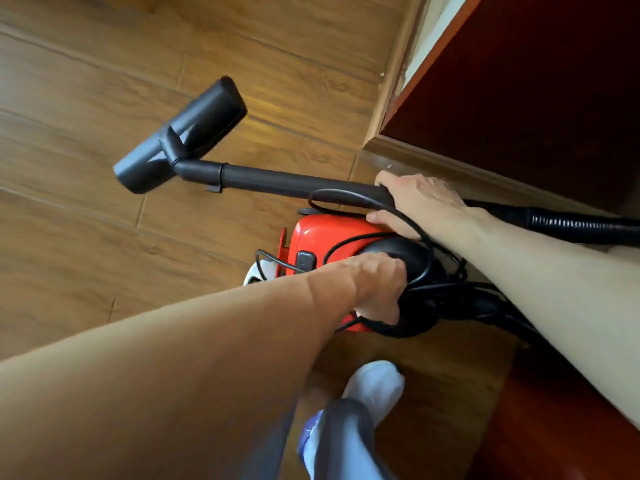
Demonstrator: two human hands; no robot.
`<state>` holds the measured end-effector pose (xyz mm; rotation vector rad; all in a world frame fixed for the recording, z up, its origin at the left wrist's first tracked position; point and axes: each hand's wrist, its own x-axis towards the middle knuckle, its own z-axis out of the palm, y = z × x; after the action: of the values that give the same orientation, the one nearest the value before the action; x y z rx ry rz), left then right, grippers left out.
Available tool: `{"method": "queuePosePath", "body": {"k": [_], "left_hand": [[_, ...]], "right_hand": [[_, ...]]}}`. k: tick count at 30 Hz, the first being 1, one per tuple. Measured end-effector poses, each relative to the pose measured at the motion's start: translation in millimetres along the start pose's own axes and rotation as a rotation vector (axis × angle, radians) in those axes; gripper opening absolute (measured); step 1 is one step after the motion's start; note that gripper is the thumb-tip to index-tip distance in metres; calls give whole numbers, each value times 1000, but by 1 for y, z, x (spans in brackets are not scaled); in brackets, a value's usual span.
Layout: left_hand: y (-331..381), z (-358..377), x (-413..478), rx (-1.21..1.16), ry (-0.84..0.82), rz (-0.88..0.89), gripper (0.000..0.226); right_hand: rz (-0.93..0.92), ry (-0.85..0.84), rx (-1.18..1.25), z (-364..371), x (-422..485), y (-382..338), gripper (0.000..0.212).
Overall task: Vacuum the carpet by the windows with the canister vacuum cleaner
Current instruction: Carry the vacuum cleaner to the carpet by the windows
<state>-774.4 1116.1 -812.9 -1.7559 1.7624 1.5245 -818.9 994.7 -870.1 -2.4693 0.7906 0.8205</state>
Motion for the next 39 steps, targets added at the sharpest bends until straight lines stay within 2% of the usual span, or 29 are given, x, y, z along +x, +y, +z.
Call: {"method": "queuePosePath", "body": {"k": [3,8,16,21,26,33,39], "left_hand": [[-2,-6,-42,7,84,-48,29],[8,-45,-153,92,175,-117,27],[50,-98,-377,116,228,-225,18],[56,-136,-500,131,322,-292,24],[37,-162,-597,112,390,-383,25],[1,-197,-715,48,534,-508,28],[-35,-223,-792,-2,624,-611,28]], "right_hand": [[-88,20,-1,-33,-25,-35,40],[-106,-20,50,-119,-85,-100,36],[-177,129,40,-257,-227,-239,35],[-305,225,4,-328,-284,-322,31],[-403,221,-32,-394,-307,-407,32],[-524,308,-154,-471,-314,-522,30],[-581,351,-278,-535,-310,-598,28]]}}
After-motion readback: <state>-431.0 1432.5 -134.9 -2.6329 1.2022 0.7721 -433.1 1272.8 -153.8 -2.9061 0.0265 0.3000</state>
